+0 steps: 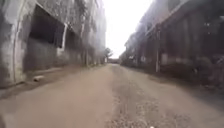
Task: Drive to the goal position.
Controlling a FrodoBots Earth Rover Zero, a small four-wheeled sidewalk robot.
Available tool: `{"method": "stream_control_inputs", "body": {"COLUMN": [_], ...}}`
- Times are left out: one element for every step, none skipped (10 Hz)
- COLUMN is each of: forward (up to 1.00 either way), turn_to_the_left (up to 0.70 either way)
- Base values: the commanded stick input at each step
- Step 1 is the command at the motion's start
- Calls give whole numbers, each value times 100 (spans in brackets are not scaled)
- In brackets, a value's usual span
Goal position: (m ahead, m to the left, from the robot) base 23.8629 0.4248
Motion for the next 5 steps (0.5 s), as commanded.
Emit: {"method": "stream_control_inputs", "body": {"forward": [70,70,70,70,70], "turn_to_the_left": [1,1,1,1,1]}}
